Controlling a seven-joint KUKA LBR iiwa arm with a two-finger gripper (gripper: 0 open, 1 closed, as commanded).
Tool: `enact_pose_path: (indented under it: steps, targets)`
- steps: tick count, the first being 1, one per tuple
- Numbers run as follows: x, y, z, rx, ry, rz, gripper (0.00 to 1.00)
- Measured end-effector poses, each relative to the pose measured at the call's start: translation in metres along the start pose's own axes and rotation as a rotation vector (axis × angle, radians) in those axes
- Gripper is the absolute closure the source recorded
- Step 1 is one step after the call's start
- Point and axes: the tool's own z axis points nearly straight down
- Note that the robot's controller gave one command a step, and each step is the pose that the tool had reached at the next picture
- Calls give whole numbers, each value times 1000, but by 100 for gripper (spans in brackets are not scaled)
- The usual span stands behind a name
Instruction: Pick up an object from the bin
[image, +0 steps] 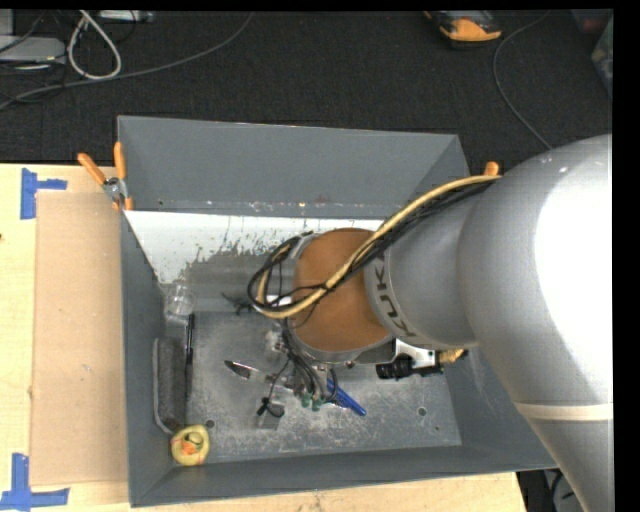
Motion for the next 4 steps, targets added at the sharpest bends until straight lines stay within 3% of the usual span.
enact_pose_path:
  steps: [1,2,3,4]
  targets:
    - [-16,-10,-3,6,6,-143,0]
    - [-8,-5,-1,3,5,-85,0]
    - [-15,-9,-3,4,5,-131,100]
    - [-15,-9,-3,4,5,-130,100]
